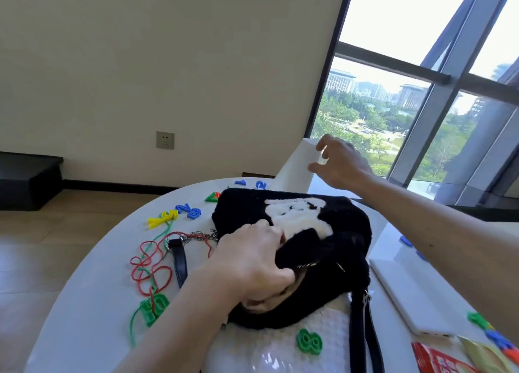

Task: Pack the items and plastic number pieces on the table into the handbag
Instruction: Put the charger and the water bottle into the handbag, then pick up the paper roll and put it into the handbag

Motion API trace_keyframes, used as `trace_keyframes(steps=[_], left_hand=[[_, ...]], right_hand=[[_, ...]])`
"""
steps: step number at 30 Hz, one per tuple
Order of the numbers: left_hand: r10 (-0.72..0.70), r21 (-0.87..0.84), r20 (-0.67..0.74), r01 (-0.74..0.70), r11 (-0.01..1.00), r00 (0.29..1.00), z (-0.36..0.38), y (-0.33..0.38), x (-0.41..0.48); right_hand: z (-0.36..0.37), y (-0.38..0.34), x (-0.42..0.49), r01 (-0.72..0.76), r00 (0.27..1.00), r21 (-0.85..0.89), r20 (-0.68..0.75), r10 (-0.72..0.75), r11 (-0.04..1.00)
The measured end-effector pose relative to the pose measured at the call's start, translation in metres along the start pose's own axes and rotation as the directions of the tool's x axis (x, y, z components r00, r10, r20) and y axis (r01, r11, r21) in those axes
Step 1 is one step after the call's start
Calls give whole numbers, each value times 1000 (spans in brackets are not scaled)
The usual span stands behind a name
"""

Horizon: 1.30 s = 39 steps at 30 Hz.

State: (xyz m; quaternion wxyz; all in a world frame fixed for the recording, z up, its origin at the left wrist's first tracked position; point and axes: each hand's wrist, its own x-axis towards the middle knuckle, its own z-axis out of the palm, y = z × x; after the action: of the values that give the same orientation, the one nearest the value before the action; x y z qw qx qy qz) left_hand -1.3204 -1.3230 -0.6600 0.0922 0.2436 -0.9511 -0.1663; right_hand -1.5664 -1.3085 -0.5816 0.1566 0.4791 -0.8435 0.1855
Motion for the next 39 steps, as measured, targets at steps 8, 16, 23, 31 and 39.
trace_keyframes(steps=[8,16,23,31,39], left_hand=[[25,-80,-188,-41,996,982,-10,-3,12],[-19,-144,-212,-12,989,977,-12,-7,26],[-80,-223,-256,21,975,963,-12,-13,25],[-76,-366,-357,-64,929,931,-25,16,12],[45,-134,-684,-187,973,728,-29,69,-8]], right_hand=[[45,33,102,-179,964,-204,160,213,962],[74,46,137,-211,920,-214,287,267,954],[85,40,125,-178,981,46,83,174,983],[-1,-10,63,-64,953,305,-265,149,950],[-104,-56,-76,-67,927,515,-284,244,855]])
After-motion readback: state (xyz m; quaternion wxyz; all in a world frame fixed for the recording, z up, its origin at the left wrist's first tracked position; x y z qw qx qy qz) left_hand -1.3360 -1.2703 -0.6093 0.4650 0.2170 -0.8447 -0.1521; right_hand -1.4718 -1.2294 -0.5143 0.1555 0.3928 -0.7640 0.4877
